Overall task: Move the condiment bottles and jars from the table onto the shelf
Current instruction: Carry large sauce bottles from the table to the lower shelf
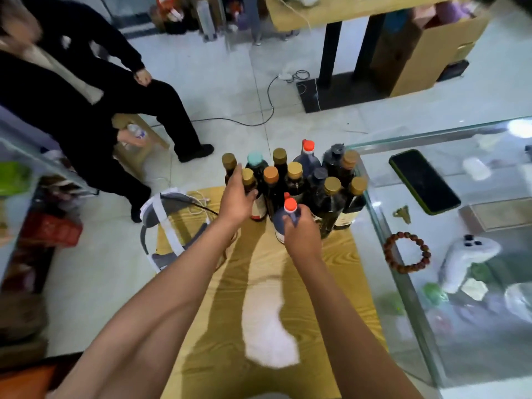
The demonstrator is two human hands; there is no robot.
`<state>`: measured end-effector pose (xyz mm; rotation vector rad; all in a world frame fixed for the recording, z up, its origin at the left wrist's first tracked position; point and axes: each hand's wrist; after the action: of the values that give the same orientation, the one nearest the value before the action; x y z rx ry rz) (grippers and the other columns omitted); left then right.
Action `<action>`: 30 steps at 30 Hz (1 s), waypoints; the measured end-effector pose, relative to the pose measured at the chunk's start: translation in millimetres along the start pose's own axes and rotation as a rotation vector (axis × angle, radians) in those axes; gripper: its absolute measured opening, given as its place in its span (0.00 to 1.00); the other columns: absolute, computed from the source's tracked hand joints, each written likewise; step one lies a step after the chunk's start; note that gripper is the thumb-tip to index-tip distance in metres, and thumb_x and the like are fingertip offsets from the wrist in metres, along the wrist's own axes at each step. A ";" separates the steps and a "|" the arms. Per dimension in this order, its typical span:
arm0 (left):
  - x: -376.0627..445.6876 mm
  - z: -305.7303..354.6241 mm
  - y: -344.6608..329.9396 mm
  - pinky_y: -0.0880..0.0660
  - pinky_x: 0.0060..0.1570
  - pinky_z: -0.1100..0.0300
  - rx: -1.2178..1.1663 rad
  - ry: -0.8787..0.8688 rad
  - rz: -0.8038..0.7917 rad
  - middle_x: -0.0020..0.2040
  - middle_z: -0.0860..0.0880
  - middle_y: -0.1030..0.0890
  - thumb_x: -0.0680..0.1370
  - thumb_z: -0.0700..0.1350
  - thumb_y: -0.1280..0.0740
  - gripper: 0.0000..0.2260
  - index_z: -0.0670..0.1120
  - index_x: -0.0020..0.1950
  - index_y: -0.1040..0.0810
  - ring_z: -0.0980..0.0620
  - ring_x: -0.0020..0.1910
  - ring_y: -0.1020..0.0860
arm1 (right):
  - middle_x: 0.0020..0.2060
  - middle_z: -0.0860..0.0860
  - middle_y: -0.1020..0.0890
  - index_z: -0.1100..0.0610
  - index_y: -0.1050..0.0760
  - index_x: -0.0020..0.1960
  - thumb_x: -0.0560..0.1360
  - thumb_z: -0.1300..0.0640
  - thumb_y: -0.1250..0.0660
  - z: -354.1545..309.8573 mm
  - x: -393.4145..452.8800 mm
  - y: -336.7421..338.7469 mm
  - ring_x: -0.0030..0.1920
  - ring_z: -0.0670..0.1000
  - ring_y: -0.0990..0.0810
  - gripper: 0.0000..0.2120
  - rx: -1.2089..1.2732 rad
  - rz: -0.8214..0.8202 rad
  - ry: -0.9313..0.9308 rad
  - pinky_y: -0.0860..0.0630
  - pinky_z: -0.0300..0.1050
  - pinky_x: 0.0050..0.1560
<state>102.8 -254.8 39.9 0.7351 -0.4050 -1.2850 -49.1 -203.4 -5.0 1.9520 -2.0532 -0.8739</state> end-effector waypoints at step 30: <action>-101.3 -31.3 -22.6 0.26 0.44 0.51 -0.096 -0.003 -0.131 0.46 0.48 0.26 0.72 0.54 0.29 0.15 0.50 0.48 0.31 0.48 0.45 0.25 | 0.33 0.42 0.21 0.41 0.26 0.36 0.73 0.53 0.30 25.1 -28.2 28.1 0.38 0.45 0.24 0.10 0.108 -0.105 0.092 0.29 0.44 0.41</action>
<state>81.0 -151.7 14.5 0.6875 -0.2995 -1.4195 -82.2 -170.1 -3.3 2.1314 -2.0010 -0.6920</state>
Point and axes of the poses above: each hand's wrist, its own x-axis towards the middle knuckle, its own y-axis out of the back of the hand, z = x × y
